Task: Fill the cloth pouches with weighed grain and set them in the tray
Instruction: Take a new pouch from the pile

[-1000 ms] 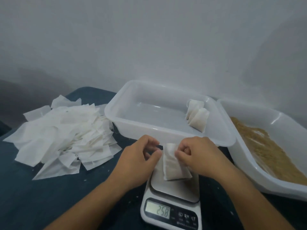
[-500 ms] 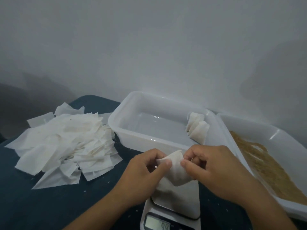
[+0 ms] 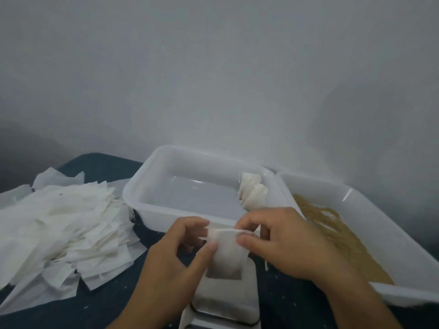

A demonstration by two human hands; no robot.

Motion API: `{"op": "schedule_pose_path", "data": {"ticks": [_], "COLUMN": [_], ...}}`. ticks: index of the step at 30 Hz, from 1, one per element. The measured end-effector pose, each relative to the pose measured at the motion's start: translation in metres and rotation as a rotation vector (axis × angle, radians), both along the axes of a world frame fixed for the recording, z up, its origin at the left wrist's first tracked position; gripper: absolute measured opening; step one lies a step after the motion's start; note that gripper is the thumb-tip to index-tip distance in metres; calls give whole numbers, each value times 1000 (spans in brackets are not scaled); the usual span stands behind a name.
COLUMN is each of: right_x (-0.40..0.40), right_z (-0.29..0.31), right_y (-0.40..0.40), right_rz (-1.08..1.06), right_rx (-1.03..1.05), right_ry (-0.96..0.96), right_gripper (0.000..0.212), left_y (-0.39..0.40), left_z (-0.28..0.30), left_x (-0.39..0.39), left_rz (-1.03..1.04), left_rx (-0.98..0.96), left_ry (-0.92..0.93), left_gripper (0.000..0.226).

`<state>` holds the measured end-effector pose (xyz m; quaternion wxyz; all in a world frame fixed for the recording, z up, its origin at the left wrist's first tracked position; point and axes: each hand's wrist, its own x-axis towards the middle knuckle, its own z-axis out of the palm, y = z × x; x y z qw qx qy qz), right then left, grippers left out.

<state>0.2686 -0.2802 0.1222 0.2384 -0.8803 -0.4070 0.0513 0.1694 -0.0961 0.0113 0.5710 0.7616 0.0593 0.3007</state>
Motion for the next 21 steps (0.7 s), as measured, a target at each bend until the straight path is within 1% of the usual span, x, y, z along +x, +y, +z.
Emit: {"op": "schedule_pose_path", "data": {"ticks": [3,5,7,9,12,17,21], "right_x": [31,57,81,106,141,182,200], "right_z": [23,33,34,25,4,-28,-37], "right_y": [-13,-20,-22,-20,-12,0,14], "right_rz": [-130,-198,-243,-290,-363,-474,-562], "right_rx": [27,19,-31,-92,-158,-187,-158], "right_ry": [-56,-34,-7,-34,-50,76,139], "right_gripper": [11,11,10,10,9,10,7], "left_y": [0,-1,-2,-2,0,1,0], "left_z": [0,-2,-6,-8,-10,-15,-17], "left_x": [0,1,3,4,6,8,11], "left_rz": [3,-14,-23,-28,-24,-18,-25], "left_rx": [-59,-79,-85,-77,-77,-79,-87], "left_ry": [32,59,83,119,161,215,217], "left_gripper": [34,31,27,24,24,27,25]}}
